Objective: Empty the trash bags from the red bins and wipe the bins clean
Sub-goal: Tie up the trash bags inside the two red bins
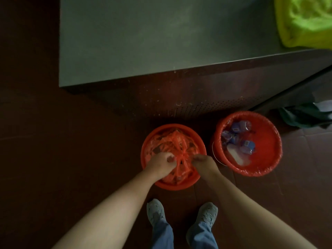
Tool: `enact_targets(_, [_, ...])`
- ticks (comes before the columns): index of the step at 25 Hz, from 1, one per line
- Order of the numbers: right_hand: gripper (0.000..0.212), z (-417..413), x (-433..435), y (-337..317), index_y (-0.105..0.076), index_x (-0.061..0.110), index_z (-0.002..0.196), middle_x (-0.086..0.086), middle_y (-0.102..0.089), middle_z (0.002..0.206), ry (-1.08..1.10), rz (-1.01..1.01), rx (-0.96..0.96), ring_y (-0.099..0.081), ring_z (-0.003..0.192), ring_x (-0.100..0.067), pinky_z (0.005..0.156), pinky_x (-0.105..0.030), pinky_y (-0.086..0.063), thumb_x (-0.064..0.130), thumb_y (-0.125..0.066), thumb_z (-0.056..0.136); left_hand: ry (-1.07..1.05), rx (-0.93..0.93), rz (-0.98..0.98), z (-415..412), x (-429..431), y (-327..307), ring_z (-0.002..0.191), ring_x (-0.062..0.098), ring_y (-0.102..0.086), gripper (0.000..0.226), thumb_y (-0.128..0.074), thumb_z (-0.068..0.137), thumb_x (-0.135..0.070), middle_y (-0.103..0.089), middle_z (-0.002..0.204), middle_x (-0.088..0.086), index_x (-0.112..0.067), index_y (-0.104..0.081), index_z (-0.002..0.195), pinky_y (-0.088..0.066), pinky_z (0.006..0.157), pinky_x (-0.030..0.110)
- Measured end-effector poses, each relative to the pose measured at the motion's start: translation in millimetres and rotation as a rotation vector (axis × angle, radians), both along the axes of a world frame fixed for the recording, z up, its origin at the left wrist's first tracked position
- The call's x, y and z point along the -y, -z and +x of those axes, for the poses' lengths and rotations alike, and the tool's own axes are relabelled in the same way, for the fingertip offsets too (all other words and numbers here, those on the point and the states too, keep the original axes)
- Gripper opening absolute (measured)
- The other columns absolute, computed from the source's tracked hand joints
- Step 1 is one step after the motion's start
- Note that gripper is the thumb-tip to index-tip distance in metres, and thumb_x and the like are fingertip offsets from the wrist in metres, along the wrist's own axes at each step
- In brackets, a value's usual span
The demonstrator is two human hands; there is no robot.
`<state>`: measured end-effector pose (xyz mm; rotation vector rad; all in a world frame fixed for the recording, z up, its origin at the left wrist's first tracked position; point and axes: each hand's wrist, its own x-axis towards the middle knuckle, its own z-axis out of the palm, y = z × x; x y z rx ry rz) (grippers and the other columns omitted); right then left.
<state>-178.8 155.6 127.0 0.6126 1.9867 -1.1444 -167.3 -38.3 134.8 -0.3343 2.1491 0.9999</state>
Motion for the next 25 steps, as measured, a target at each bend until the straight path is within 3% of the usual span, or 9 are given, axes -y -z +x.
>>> enact_targets(3, [0.03,2,-12,-13,-0.074,0.019,0.113,-0.006,-0.073,0.108,-0.11,0.091,-0.013,-0.068,0.102,-0.028,0.095,-0.042,-0.054,0.011,-0.058,0.088,-0.004,0.001,-0.089,0,-9,-12,0.132,0.02,-0.052,0.052,-0.058,0.094,-0.037,-0.057,0.142,0.002,-0.021,-0.051,0.144,-0.04,0.112,0.035])
enact_targets(7, [0.03,3,-58,-23,-0.07,0.013,0.122,-0.009,-0.069,0.119,-0.024,0.192,-0.035,-0.064,0.114,-0.028,0.097,-0.033,-0.05,0.016,-0.059,0.095,0.021,-0.142,-0.252,-8,-34,-35,0.143,0.023,-0.038,0.057,-0.056,0.096,-0.033,-0.043,0.154,0.004,-0.02,-0.044,0.149,-0.029,0.12,0.038])
enact_targets(11, [0.031,0,-116,-18,-0.066,0.013,0.127,-0.01,-0.066,0.124,-0.116,0.262,-0.065,-0.061,0.117,-0.028,0.088,-0.027,-0.043,0.017,-0.053,0.098,0.061,-0.218,-0.266,-12,-89,-37,0.139,0.022,-0.041,0.052,-0.054,0.097,-0.032,-0.045,0.151,0.001,-0.024,-0.046,0.147,-0.035,0.116,0.039])
enact_targets(14, [0.024,1,-175,-12,-0.07,0.017,0.111,-0.008,-0.069,0.116,-0.252,0.32,-0.121,-0.063,0.11,-0.03,0.08,-0.025,-0.041,0.013,-0.053,0.094,0.068,-0.287,-0.253,-8,-147,-26,0.136,0.021,-0.044,0.048,-0.053,0.097,-0.027,-0.05,0.145,0.002,-0.022,-0.049,0.144,-0.035,0.114,0.035])
enact_targets(19, [0.037,-3,-283,-16,-0.066,0.015,0.128,-0.01,-0.063,0.133,-0.312,0.321,-0.175,-0.059,0.121,-0.03,0.101,-0.035,-0.047,0.016,-0.059,0.091,0.143,-0.358,-0.298,1,-252,-12,0.123,0.021,-0.054,0.038,-0.056,0.094,-0.021,-0.061,0.13,0.002,-0.019,-0.06,0.132,-0.042,0.104,0.032])
enact_targets(22, [0.033,-10,-336,-13,-0.069,0.025,0.122,-0.004,-0.064,0.13,-0.437,0.315,-0.193,-0.062,0.116,-0.029,0.096,-0.033,-0.049,0.022,-0.06,0.09,0.104,-0.357,-0.336,-5,-312,4,0.104,0.024,-0.062,0.018,-0.059,0.092,-0.022,-0.068,0.108,0.001,-0.019,-0.069,0.106,-0.05,0.089,0.036])
enact_targets(25, [0.029,-12,-374,5,-0.07,0.03,0.117,-0.001,-0.065,0.125,-0.509,0.343,-0.202,-0.063,0.11,-0.03,0.092,-0.036,-0.052,0.027,-0.058,0.091,0.075,-0.336,-0.343,-7,-355,30,0.098,0.024,-0.063,0.013,-0.061,0.091,-0.025,-0.069,0.102,0.0,-0.02,-0.069,0.1,-0.051,0.083,0.038])
